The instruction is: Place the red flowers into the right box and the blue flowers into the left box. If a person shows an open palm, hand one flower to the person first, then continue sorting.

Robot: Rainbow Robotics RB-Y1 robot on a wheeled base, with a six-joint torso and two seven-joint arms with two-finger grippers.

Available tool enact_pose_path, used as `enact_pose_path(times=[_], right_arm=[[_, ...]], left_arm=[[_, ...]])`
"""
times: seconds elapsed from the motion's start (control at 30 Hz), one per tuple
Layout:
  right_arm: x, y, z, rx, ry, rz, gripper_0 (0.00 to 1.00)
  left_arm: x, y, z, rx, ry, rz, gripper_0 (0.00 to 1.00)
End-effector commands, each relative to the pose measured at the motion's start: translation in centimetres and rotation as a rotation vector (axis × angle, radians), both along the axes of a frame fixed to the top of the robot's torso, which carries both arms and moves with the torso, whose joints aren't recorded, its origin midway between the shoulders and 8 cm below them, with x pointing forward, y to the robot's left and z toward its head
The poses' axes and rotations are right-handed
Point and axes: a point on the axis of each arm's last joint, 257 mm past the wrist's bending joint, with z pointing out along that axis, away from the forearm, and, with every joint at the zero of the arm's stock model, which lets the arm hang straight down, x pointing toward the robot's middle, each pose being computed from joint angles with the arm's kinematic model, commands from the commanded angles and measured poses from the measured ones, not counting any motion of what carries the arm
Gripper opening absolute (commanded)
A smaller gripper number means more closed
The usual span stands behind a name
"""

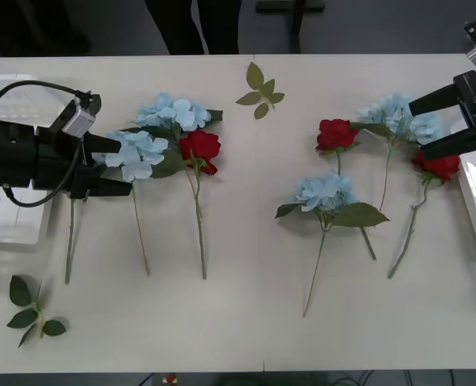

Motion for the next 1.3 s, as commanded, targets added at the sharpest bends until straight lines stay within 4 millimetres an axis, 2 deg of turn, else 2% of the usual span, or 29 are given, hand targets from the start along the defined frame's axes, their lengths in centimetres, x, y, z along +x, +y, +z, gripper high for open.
enact_pose_path(times=[0.03,0.17,0.4,0.57,0.73,0.87,1.03,1.17,1.3], right_arm=[[-0.2,0.4,0.4,0.001,-0.024,0.023,1.0],[0.5,0.5,1.6,-0.02,-0.059,0.022,1.0],[1.5,-1.6,-0.1,-0.119,-0.05,-0.037,1.0],[3.1,-4.2,-1.0,-0.21,-0.07,-0.124,1.0],[4.9,-6.9,-2.3,-0.349,-0.11,-0.21,1.0],[5.9,-7.4,-3.2,-0.37,-0.009,-0.414,1.0],[6.7,-6.6,-5.0,-0.325,0.135,-0.635,1.0],[6.8,-6.9,-7.2,-0.295,0.235,-0.77,1.0],[6.6,-8.3,-8.8,-0.264,0.311,-0.911,1.0]], left_arm=[[-0.8,-0.8,-1.4,-0.037,0.007,-0.009,1.0],[-0.6,-0.8,-0.6,-0.051,-0.001,-0.013,1.0],[1.0,-0.3,2.5,-0.063,-0.046,0.009,1.0],[3.8,1.0,5.2,-0.076,0.046,0.163,1.0],[7.1,3.1,6.1,-0.047,0.154,0.388,1.0],[9.1,5.3,6.3,-0.062,0.234,0.581,1.0],[10.3,8.8,5.9,-0.099,0.303,0.798,1.0],[10.5,12.5,4.7,-0.101,0.32,0.993,1.0],[9.9,14.7,3.2,-0.113,0.334,1.122,1.0]])
